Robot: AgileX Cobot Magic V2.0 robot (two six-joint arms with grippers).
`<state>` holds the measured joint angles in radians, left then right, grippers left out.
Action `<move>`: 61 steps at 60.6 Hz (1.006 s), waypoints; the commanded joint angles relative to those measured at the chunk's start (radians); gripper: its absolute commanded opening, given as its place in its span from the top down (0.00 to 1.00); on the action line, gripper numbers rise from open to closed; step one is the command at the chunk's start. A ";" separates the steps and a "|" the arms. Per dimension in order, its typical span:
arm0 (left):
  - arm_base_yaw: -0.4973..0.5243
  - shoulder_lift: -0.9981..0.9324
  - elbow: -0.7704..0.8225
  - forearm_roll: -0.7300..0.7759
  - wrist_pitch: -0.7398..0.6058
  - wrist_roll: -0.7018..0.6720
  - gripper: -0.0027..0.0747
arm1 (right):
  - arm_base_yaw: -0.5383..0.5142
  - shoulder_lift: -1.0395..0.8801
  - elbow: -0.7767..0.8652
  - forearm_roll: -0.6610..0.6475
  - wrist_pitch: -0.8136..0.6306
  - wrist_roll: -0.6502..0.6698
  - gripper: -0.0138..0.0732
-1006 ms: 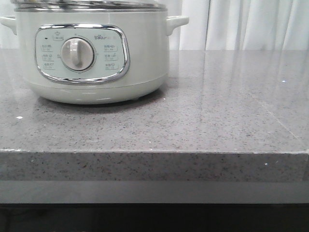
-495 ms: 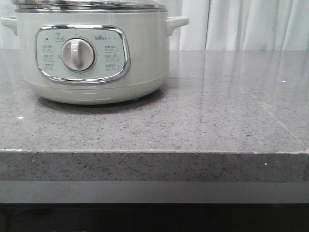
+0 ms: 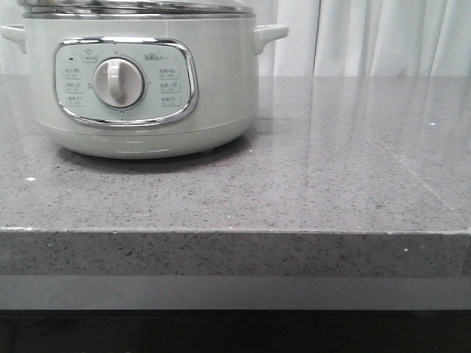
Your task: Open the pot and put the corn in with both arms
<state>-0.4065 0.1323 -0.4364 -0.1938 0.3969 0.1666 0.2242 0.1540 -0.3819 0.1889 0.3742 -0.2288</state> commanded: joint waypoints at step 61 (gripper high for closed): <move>0.349 -0.162 0.384 0.098 -0.223 -0.097 0.99 | -0.005 0.008 -0.026 0.000 -0.077 -0.005 0.92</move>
<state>-0.0654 -0.0046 -0.0676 -0.0896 0.2997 0.0798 0.2242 0.1523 -0.3819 0.1889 0.3764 -0.2288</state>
